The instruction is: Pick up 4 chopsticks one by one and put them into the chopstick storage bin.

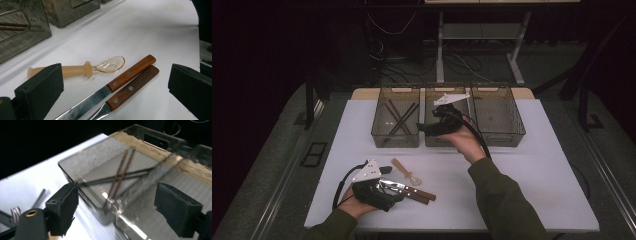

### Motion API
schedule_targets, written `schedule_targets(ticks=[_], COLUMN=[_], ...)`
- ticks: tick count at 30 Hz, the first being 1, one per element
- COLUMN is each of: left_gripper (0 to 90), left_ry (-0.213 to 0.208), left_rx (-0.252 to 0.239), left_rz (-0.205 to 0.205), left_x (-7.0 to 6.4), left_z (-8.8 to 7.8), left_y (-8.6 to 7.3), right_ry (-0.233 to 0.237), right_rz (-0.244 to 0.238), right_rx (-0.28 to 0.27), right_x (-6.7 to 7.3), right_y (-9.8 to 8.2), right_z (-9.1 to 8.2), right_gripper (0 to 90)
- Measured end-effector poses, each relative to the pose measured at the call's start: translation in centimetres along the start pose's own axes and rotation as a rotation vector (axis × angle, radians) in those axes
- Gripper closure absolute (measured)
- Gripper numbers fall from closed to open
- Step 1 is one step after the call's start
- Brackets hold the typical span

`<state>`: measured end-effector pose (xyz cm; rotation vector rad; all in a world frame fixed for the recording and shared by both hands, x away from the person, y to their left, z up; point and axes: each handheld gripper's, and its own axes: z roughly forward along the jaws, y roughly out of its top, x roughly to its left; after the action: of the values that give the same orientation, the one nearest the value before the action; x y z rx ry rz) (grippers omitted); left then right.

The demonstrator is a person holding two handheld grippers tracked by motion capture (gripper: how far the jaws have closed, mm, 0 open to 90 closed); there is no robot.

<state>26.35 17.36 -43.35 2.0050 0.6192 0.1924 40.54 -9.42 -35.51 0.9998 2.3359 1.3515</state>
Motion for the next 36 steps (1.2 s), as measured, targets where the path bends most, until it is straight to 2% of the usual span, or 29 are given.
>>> schedule_targets(ticks=[2,4,7,10,18,22,30,36], left_gripper=[0.0,0.0,0.0,0.0,0.0,0.0,0.0,0.0], left_ry=[-0.001,-0.004,-0.006,0.000,-0.007,-0.005,0.002,0.005], left_rx=[0.006,0.000,0.010,0.013,0.024,0.024,0.026,0.026], left_rz=[-0.001,0.000,0.013,0.012,0.010,0.005,0.004,0.002], left_x=[0.0,0.0,-0.1,-0.1,-0.3,-0.3,-0.3,-0.3], left_z=[0.0,0.0,0.0,0.0,0.2,0.1,0.0,-0.1], left_y=[0.0,0.0,0.1,0.1,0.1,0.1,0.1,0.0], right_ry=[-0.027,-0.015,-0.005,-0.032,-0.053,-0.038,-0.041,-0.039], right_rz=[-0.006,0.005,-0.006,-0.035,-0.037,-0.024,-0.004,0.011], right_rx=[0.005,0.012,0.012,0.024,-0.010,-0.036,-0.026,-0.014], right_x=[0.0,-0.1,-0.2,-0.2,-0.6,-1.0,-2.0,-2.4], right_y=[-0.8,-1.6,-3.1,-4.6,-8.3,-9.8,-13.3,-15.5], right_z=[-0.5,-1.2,-2.2,-3.3,-6.8,-8.4,-10.8,-12.1], right_gripper=[15.4,15.4,15.4,15.4,15.4,15.4,15.4,15.4])
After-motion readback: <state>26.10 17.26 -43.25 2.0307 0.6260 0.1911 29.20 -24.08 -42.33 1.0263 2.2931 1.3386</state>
